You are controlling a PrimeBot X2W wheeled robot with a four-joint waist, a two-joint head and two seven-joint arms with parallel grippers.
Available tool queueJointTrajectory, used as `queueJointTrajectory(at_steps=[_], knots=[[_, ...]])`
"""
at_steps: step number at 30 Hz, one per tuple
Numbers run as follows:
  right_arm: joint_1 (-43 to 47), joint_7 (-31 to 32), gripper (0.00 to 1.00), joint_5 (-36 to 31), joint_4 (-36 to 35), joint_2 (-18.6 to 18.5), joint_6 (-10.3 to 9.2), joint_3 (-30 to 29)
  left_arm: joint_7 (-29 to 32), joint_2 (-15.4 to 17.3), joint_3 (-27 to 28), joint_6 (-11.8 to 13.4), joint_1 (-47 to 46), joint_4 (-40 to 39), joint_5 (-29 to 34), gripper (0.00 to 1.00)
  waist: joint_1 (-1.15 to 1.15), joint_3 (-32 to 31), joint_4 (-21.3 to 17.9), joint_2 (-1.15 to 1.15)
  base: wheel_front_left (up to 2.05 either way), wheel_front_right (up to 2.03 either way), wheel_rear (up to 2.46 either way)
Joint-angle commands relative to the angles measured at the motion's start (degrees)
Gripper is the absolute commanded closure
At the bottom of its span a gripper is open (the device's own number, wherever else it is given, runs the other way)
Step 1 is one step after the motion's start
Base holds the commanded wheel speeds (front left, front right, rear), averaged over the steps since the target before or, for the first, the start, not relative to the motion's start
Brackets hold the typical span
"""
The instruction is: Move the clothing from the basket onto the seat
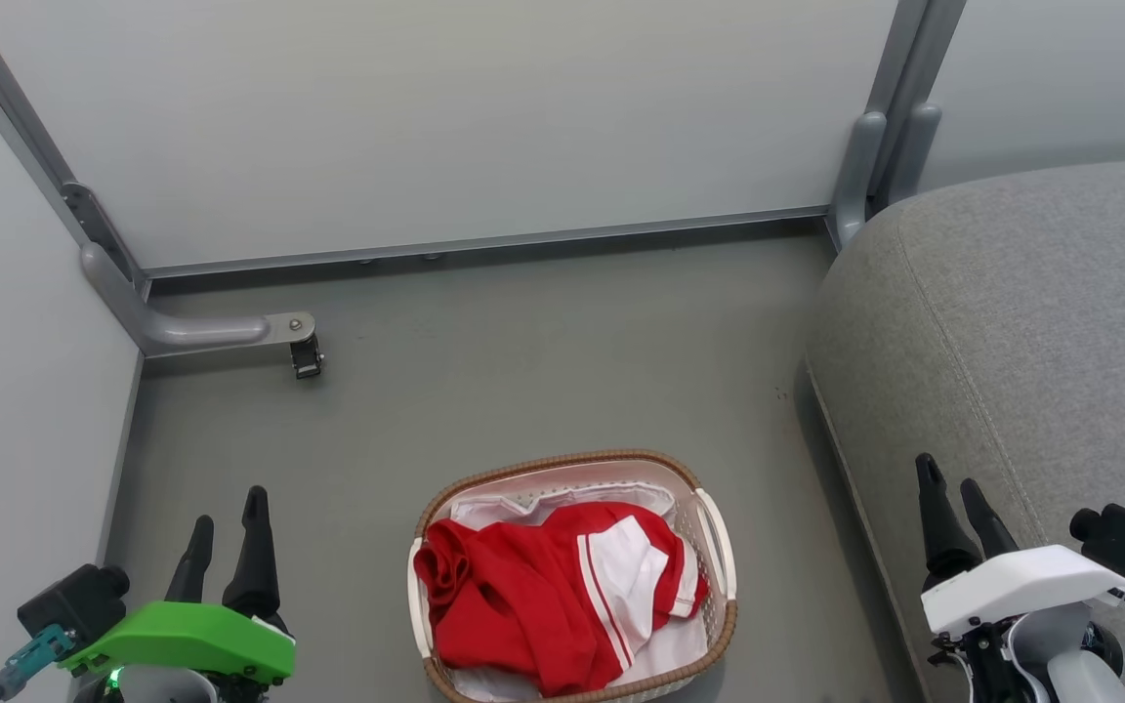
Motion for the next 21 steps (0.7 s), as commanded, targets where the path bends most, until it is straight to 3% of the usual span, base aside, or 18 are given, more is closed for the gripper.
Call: queueJointTrajectory(at_steps=[1,21], knots=[[-0.7,-0.6,0.0,-2.2,-0.2,-0.3,0.01,0.4,-0.5,0.8,-0.3,0.3,0.0,-0.5,2.3,0.0,0.0,0.1,0.0,0.0,0.0,0.0,0.0],[-1.0,-4.0,0.0,-17.3,1.8,-0.2,0.01,2.0,-3.8,1.1,-2.5,0.8,1.3,-0.1,15.6,0.0,0.0,0.9,0.0,0.0,0.0,0.0,0.0]])
